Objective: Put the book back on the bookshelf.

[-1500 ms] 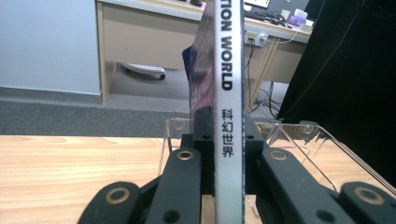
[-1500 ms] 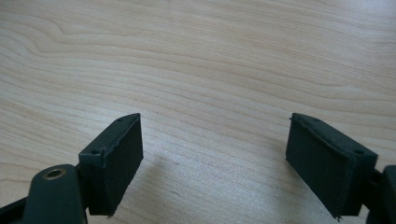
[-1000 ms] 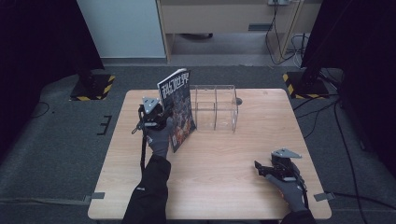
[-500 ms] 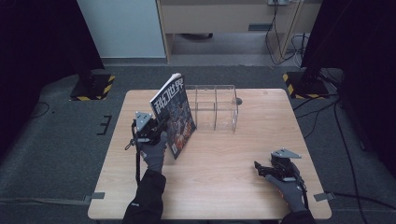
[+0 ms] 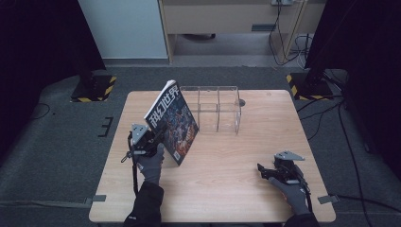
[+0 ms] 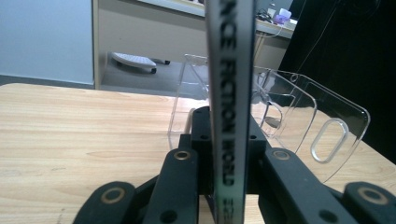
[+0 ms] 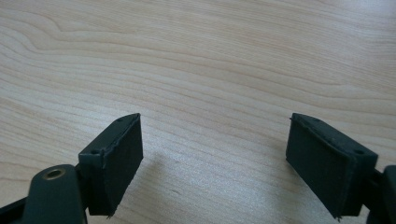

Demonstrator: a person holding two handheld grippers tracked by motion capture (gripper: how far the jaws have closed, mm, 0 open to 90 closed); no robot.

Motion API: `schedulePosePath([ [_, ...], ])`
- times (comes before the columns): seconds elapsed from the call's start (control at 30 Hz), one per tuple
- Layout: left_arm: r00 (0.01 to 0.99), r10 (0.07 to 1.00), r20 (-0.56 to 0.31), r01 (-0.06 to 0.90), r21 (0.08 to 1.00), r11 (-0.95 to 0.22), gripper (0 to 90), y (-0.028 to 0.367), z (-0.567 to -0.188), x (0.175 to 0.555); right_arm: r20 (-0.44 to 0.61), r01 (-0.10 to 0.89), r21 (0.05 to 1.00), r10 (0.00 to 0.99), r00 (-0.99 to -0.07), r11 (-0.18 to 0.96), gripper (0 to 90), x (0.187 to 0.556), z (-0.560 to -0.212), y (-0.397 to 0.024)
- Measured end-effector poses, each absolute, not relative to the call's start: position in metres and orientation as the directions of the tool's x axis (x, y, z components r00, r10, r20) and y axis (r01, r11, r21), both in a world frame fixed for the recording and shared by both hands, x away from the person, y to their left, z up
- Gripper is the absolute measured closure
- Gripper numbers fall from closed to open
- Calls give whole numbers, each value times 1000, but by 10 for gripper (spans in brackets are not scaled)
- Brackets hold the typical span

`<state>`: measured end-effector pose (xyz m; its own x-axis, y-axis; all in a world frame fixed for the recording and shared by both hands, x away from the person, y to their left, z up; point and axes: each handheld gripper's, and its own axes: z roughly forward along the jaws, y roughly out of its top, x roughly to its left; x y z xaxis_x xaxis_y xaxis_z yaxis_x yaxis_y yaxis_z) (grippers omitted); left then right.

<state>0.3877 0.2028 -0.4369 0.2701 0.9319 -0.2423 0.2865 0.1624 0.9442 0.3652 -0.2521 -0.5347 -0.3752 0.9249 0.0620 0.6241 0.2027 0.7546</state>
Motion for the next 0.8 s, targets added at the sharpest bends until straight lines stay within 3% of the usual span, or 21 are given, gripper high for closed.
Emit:
schedulePosePath([
  [0.47,287,939,-190,261,959,114,761,208,-410,399,67,625,756,927,-368,194,187,365,-534,-253],
  [0.8,296,937,-185,285,954,98,818,201,-398,404,70,628,755,928,-365,190,187,365,-534,-253],
])
